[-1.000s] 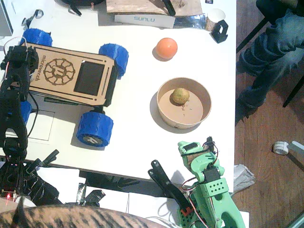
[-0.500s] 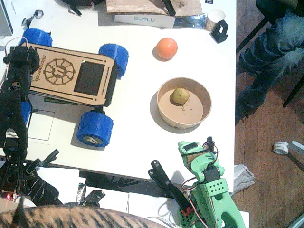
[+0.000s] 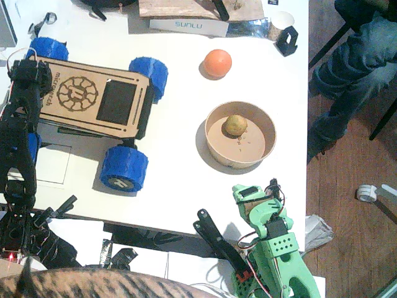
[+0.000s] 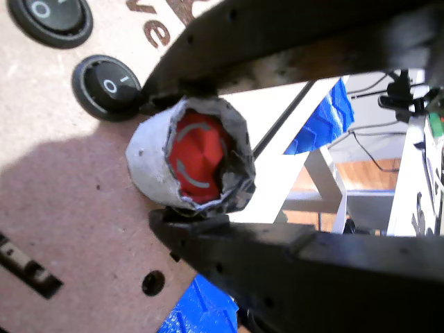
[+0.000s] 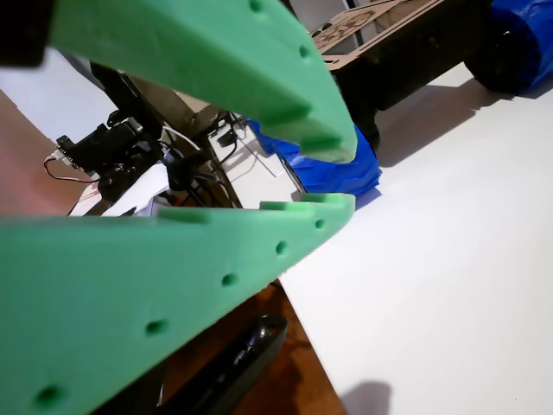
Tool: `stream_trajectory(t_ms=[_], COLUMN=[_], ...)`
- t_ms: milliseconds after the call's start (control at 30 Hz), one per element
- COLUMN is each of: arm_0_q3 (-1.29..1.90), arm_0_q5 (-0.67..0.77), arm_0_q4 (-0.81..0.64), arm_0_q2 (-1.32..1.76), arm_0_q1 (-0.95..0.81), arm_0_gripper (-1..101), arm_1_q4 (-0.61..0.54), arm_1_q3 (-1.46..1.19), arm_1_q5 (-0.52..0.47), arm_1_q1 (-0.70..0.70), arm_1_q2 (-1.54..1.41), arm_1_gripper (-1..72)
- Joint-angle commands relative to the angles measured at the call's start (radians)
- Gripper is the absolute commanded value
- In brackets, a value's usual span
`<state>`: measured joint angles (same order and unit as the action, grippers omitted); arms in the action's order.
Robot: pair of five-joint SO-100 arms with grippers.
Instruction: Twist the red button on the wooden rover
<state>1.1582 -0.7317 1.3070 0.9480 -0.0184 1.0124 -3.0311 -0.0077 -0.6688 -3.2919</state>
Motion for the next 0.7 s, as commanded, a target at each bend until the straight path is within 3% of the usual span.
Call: stream_trajectory(t_ms=[0, 667], arm_0_q3=[-0.009, -0.009], arm_0_q5=[-0.044, -0.252], arm_0_q4=[0.002, 0.031], arm_0_q2=[-0.002, 0.014], arm_0_q1=[-0.058, -0.097], arm_0_gripper=[0, 0], arm_1_q4=[0.005, 0.005], arm_1_q3=[0.008, 0.008], arm_1_q5=[-0.005, -0.005], arm_1_q1=[-0.006, -0.006], arm_1_q2=[-0.005, -0.005], arm_1_gripper=[0.3, 0.3])
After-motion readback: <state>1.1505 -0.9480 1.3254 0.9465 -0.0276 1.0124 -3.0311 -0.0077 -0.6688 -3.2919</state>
